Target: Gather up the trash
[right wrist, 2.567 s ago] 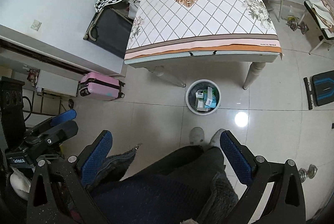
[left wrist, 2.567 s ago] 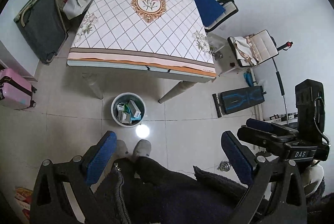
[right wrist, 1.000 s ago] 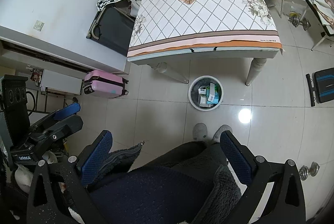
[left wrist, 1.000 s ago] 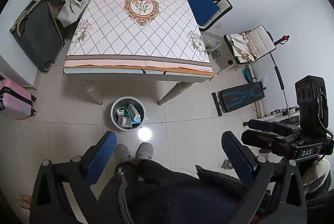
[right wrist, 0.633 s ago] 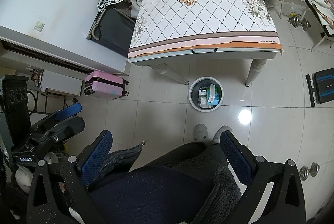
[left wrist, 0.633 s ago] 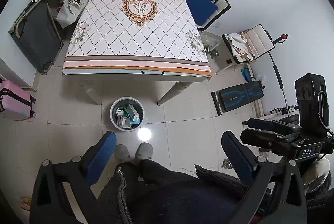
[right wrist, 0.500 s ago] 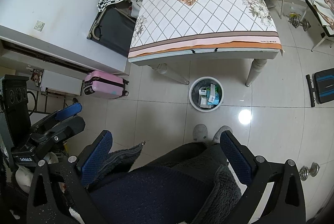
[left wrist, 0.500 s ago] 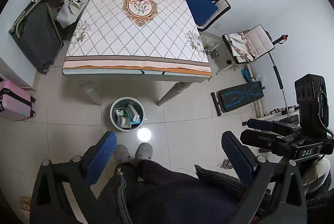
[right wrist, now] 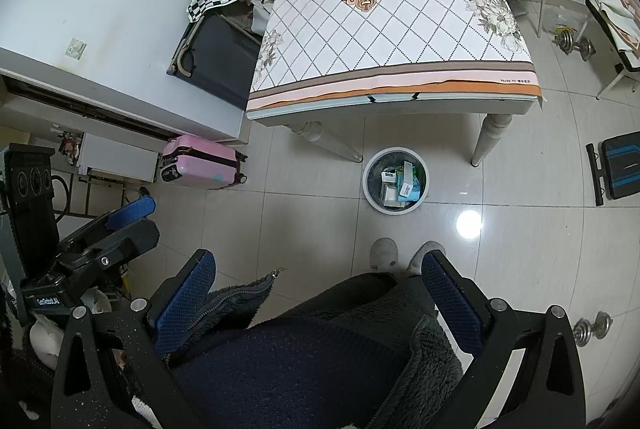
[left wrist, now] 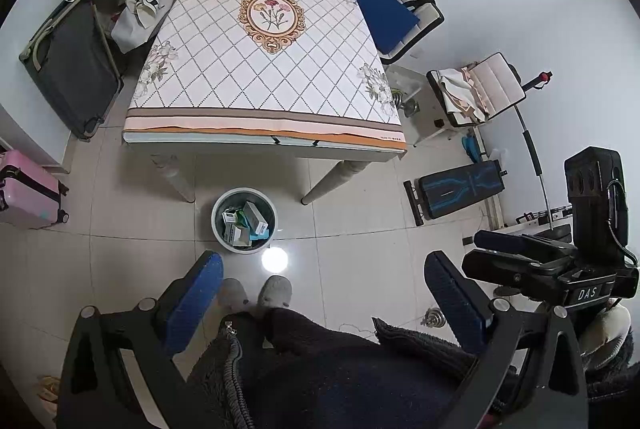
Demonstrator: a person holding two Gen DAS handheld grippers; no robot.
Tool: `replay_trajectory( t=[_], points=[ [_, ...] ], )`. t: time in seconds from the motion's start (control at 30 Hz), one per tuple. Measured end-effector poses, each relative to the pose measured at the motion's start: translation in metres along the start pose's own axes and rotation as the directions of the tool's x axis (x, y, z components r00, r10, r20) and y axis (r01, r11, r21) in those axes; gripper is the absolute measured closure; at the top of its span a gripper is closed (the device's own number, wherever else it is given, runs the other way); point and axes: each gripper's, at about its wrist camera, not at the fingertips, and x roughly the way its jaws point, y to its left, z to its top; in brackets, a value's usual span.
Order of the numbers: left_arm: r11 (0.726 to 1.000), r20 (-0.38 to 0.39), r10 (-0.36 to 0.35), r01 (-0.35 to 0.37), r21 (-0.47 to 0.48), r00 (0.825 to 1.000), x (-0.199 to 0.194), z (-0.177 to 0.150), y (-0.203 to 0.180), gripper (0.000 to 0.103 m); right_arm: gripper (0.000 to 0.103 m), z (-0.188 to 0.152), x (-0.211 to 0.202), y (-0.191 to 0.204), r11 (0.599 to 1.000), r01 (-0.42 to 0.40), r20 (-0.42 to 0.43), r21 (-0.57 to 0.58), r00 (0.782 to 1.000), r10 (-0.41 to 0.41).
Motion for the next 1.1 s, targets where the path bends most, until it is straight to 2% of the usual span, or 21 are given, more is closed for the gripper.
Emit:
replay_trajectory(
  t=[1.1],
  points=[
    [1.0,0.009,-0.004,0.004,-0.009,1.0,-0.001,-0.001,0.003,0.0,0.0,0.01,0.001,-0.003,1.0,-0.011,-0.008,-0.015,1.0,0.011]
  ],
)
